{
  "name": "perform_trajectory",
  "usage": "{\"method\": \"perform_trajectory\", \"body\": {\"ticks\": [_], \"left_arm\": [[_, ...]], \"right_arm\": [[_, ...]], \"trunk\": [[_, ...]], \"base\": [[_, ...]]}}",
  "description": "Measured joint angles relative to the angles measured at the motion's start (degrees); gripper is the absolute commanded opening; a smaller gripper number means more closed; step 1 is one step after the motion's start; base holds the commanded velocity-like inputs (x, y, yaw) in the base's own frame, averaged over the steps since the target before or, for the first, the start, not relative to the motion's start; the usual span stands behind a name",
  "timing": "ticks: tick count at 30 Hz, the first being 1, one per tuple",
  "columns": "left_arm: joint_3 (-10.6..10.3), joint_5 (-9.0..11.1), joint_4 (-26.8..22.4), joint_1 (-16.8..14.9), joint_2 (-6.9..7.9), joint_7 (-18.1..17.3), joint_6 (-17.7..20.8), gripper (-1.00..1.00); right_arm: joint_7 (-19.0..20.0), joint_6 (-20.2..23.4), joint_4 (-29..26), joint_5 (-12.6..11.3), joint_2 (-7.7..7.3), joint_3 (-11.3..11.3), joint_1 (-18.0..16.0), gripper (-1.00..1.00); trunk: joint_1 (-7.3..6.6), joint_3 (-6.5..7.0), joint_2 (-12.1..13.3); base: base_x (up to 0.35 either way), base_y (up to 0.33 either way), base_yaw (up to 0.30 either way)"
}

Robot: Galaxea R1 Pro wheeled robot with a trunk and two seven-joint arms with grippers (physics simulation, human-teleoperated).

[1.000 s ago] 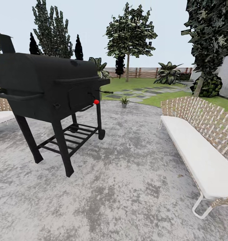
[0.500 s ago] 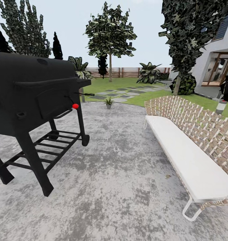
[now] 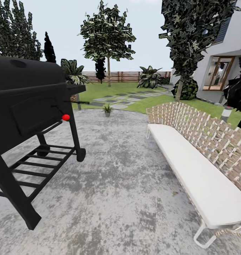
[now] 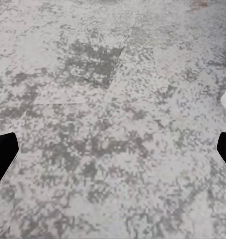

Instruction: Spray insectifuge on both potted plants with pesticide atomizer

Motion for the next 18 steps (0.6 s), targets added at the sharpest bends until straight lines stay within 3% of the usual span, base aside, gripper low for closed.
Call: {"method": "perform_trajectory", "body": {"ticks": [18], "left_arm": [[0.0, 0.0, 0.0, 0.04, 0.06, 0.0, 0.0, 1.0]], "right_arm": [[0.03, -0.15, 0.17, 0.14, -0.12, 0.18, 0.0, 1.0]], "trunk": [[0.0, 0.0, 0.0]], "base": [[0.337, 0.0, 0.0]]}}
